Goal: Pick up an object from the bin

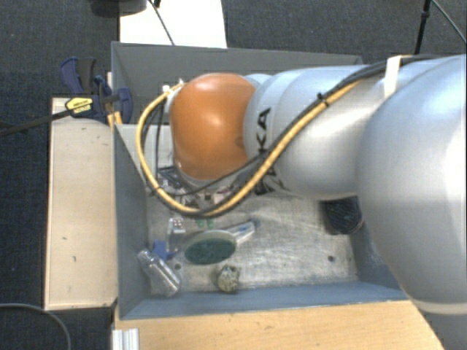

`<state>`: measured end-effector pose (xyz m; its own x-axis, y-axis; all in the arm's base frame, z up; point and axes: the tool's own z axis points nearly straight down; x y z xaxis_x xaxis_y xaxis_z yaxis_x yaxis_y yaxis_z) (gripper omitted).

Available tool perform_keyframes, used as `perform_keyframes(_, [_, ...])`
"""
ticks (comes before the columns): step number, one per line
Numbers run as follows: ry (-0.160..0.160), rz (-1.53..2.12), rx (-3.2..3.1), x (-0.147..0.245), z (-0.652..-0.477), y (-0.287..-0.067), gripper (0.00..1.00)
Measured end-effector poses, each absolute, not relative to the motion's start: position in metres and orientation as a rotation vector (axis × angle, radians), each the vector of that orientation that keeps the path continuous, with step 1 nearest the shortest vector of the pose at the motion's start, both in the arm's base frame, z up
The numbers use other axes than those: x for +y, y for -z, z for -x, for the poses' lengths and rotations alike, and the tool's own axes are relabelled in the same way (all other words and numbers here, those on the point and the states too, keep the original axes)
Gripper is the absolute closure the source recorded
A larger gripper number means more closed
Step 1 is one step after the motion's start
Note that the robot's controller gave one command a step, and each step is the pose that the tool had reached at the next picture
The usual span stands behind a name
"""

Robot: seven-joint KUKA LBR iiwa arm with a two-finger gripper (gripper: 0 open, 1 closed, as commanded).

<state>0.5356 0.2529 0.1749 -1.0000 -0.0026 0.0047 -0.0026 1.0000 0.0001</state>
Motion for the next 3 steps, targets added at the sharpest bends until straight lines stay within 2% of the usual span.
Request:
perform_keyframes(1, [0.005,-0.107,-3.146,0.161,-0.493,-0.069,0.0])
perform_keyframes(2, [-0.002,-0.127,-3.141,0.123,-0.485,-0.102,0.0])
perform_keyframes(3, [0.003,-0.266,-3.135,0.151,-0.483,-0.102,0.0])
